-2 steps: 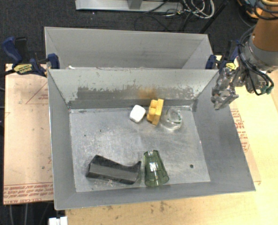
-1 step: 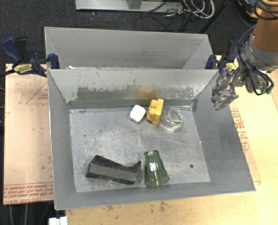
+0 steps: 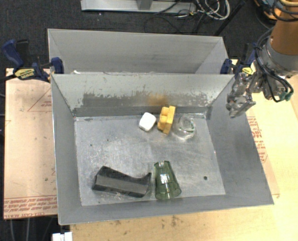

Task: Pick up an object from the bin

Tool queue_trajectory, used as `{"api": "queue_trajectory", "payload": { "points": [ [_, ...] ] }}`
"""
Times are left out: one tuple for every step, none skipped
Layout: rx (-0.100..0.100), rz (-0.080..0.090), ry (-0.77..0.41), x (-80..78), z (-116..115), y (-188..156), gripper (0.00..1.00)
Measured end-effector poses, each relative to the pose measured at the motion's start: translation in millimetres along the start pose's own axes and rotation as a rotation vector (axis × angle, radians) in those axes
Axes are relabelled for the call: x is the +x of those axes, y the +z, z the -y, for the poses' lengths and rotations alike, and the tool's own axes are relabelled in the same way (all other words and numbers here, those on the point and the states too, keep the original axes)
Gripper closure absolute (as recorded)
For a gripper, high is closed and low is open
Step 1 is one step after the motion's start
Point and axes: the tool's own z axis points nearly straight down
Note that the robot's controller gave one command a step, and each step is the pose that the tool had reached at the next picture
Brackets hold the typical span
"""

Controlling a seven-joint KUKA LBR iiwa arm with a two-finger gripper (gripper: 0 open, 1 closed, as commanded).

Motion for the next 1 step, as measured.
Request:
{"api": "queue_trajectory", "payload": {
  "points": [
    [0.001, 0.003, -0.1, -3.0, -9.7, 57.9, 1.0]
  ]
}}
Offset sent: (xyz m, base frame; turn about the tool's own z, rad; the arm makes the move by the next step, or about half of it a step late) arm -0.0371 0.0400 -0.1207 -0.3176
